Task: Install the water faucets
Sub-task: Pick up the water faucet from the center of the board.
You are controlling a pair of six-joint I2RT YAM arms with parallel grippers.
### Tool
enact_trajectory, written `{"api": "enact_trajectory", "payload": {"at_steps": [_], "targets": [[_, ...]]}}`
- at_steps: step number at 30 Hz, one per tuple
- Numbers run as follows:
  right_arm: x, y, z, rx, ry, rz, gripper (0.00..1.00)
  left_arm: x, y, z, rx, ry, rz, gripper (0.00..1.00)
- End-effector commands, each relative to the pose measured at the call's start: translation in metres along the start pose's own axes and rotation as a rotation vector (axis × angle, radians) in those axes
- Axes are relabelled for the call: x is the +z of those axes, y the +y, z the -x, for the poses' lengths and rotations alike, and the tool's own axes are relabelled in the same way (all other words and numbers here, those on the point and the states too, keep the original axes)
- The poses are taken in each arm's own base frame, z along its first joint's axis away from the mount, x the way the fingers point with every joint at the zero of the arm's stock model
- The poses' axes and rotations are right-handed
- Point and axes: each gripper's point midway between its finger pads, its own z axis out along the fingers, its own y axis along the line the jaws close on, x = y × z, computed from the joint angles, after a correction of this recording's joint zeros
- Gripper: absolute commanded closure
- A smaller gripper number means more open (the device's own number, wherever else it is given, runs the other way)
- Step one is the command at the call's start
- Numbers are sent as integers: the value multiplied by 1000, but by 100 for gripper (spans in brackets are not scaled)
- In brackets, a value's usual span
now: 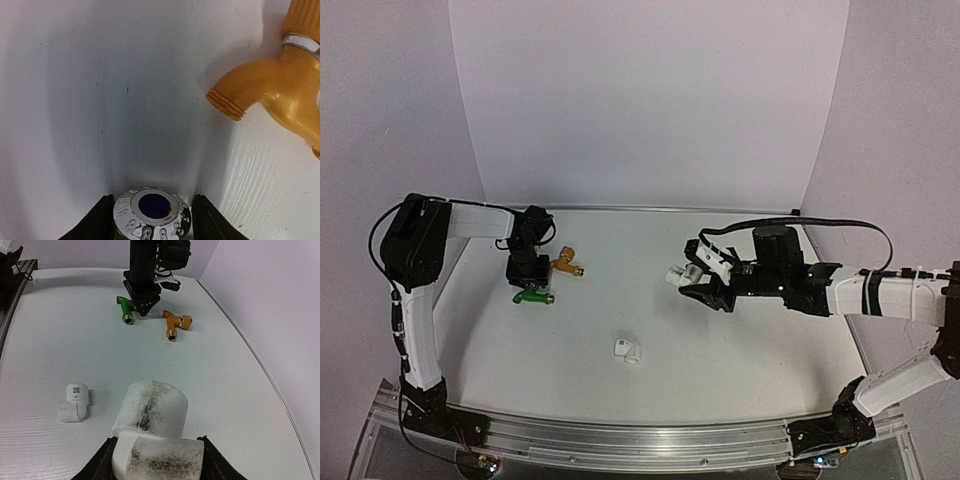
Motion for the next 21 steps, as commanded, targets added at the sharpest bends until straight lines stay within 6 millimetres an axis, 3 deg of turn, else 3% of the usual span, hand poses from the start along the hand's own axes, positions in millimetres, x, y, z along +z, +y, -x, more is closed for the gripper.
{"api": "enact_trajectory", "payload": {"at_steps": [1,5,8,15,18,21], "targets": [[-5,-6,22,-31,-59,-10,100,-3,9,6,-4,-46,36,57],[0,-2,17,-59,-38,19,100,-22,-4,13,22,-115,0,85],[0,9,14,-144,-53,67,100,-57,-22,24,45,-200,-50,98],[4,-5,18,-264,-37,10,100,-137,-109,34,75,-239,-403,100],[9,-28,26,-284,3,-62,100,-158,-141,32,96,-250,-452,100],[14,-57,20,-287,128,-154,100,-179,-159,42,69,-294,-473,100]]}}
